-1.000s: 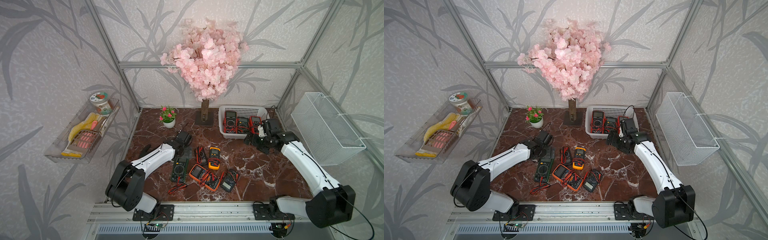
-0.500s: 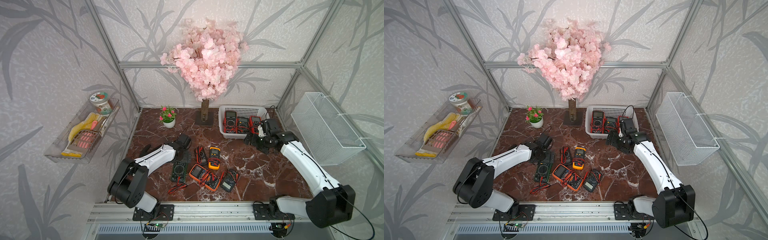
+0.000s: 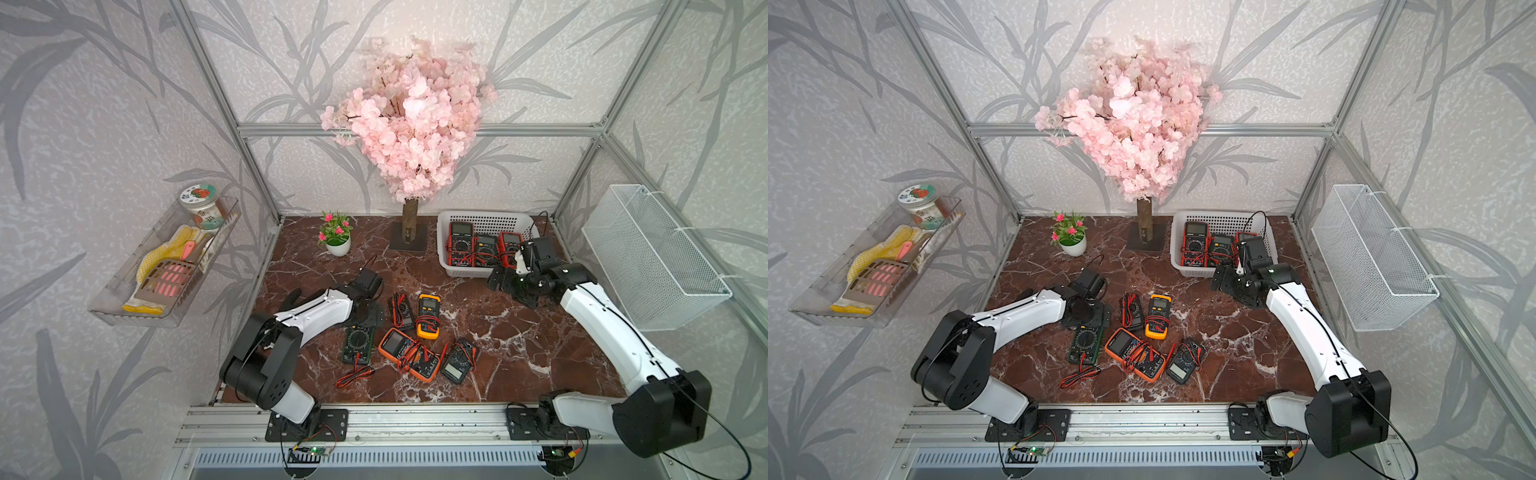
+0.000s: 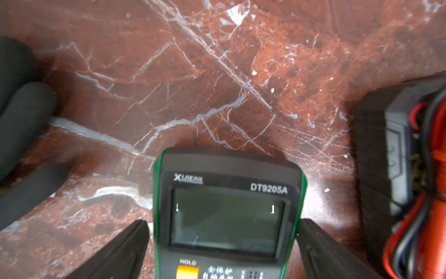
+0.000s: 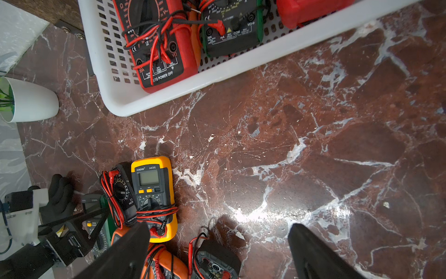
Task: Put the multimeter into the basket
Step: Pick up the multimeter from the center of the board.
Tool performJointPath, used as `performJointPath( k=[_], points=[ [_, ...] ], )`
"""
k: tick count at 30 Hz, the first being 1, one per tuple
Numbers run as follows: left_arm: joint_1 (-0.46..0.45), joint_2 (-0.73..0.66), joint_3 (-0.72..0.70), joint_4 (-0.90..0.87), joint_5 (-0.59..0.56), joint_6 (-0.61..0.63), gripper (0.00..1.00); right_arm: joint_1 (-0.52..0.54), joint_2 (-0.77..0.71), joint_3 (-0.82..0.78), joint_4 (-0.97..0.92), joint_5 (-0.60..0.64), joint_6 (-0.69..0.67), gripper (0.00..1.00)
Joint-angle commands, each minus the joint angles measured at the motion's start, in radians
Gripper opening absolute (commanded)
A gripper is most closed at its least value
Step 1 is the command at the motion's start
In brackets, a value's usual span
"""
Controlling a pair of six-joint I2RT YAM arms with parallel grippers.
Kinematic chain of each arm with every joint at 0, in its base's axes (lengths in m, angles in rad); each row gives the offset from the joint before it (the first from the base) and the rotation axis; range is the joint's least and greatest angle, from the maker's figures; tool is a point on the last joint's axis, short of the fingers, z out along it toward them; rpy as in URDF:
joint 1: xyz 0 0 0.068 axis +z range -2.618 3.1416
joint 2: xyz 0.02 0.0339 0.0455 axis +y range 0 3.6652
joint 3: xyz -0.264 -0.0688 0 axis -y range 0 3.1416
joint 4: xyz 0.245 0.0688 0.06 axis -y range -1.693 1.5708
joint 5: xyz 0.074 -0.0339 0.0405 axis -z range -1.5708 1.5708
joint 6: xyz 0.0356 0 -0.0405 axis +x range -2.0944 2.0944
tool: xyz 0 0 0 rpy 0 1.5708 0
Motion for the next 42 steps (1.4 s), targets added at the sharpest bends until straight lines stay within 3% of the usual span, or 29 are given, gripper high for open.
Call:
performJointPath(
  k=[1, 10, 12, 18, 22, 35, 42],
  points=[
    [0.008, 0.033, -0.02, 0.014, 0.006, 0.002, 1.0, 0.009, -0.022, 0.018, -0.026, 0.025, 0.011, 0.95],
    [0.017, 0.071, -0.041, 0.055, 0.029, -0.013, 0.99, 0.016, -0.016, 0.035, -0.042, 0.036, 0.009, 0.95],
    [0.021, 0.073, -0.041, 0.061, 0.039, -0.016, 0.94, 0.017, -0.014, 0.036, -0.042, 0.038, 0.008, 0.95],
    [0.025, 0.053, -0.033, 0.059, 0.049, -0.009, 0.65, 0.017, -0.008, 0.04, -0.041, 0.052, 0.004, 0.95],
    [0.03, 0.031, -0.003, 0.019, 0.031, 0.003, 0.57, 0.017, -0.003, 0.041, -0.034, 0.054, 0.008, 0.95],
    [0.058, -0.11, 0.199, -0.181, -0.043, 0.041, 0.51, 0.016, 0.048, 0.062, 0.024, 0.039, 0.013, 0.95],
    [0.057, -0.142, 0.331, -0.196, 0.041, 0.082, 0.51, 0.013, 0.073, 0.066, 0.071, 0.042, 0.023, 0.95]
  ],
)
